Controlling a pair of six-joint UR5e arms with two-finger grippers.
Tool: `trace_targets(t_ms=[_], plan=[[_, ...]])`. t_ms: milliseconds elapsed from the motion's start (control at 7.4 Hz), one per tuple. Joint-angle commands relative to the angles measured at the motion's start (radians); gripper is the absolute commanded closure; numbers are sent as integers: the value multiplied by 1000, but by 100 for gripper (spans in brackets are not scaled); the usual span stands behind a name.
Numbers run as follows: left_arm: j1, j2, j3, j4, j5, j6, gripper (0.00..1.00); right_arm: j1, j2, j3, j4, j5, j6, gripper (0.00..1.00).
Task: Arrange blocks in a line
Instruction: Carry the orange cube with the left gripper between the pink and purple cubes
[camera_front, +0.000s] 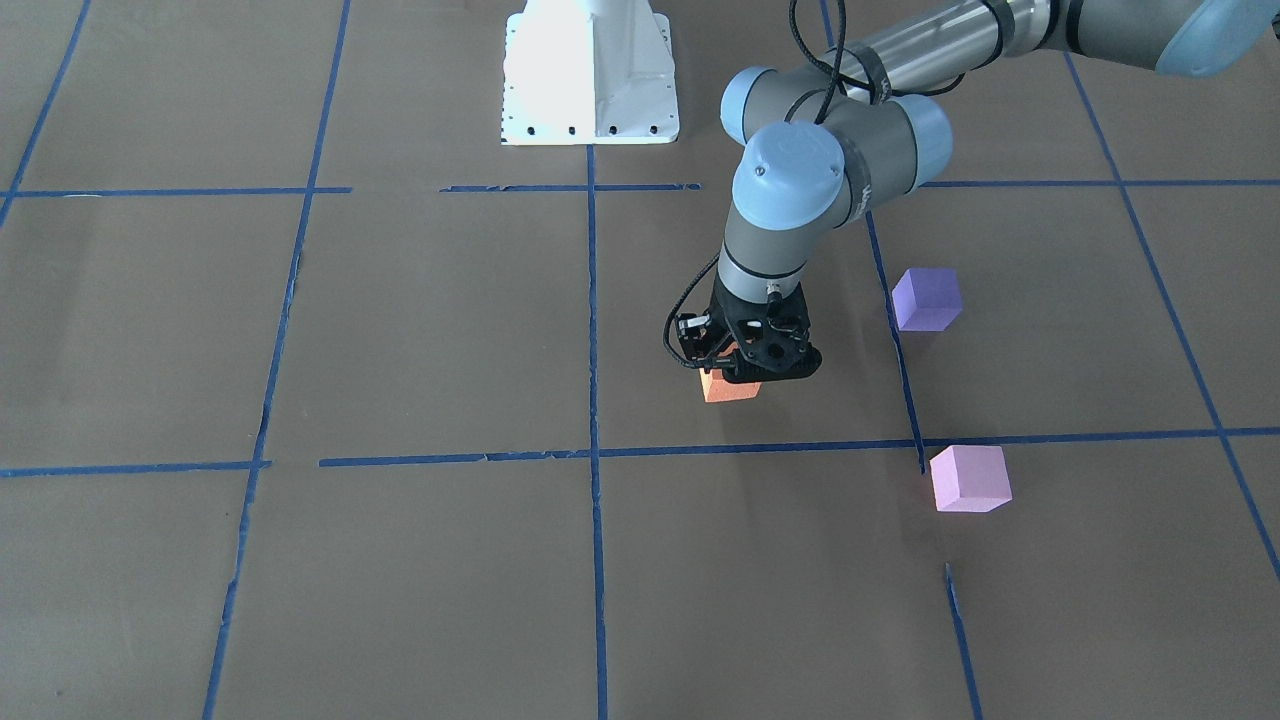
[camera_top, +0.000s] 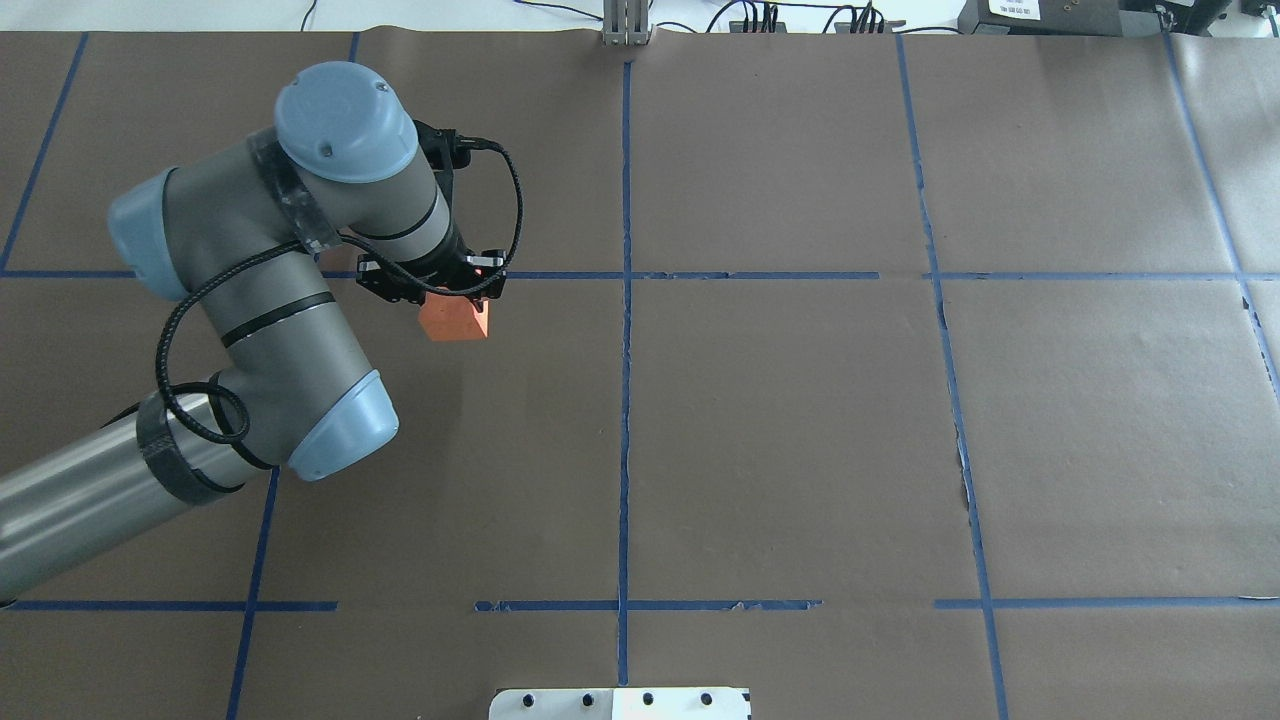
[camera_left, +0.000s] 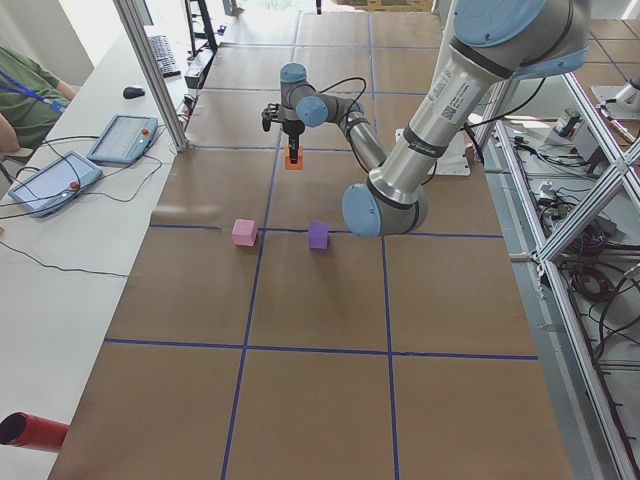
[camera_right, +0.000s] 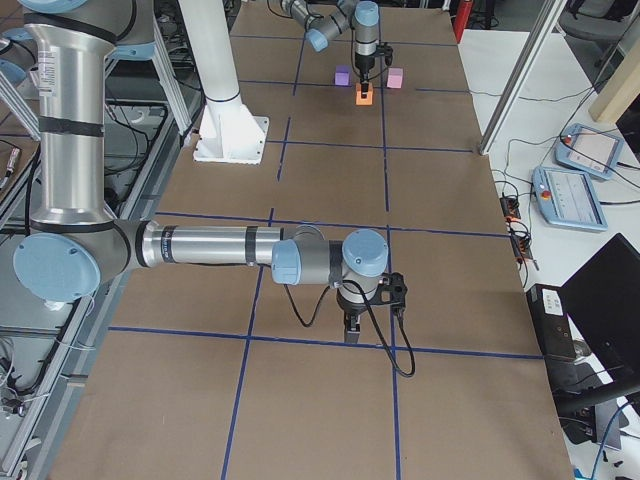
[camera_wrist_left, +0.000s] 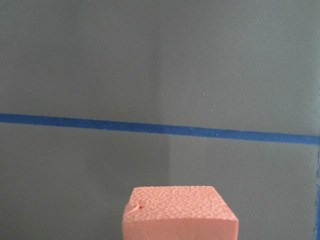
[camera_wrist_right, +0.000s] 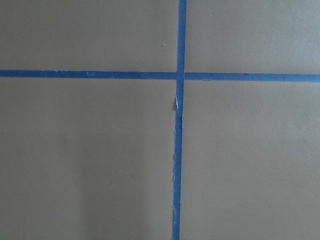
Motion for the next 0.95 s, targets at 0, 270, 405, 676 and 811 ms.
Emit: trace_targets(t_ms=[0,270,405,676,811], plan=[[-80,110,-68,5,-9,118,100,0,0,0,0,0,0,0],[-143,212,-42,-160,-14,169,100,0,0,0,0,0,0,0],[-157,213,-10,-171,-14,184,100,1,0,0,0,0,-1,0],[-160,215,42,-175,-15,224,100,1,0,0,0,0,0,0],[-160,215,70,-173,-55,225,100,1,0,0,0,0,0,0]])
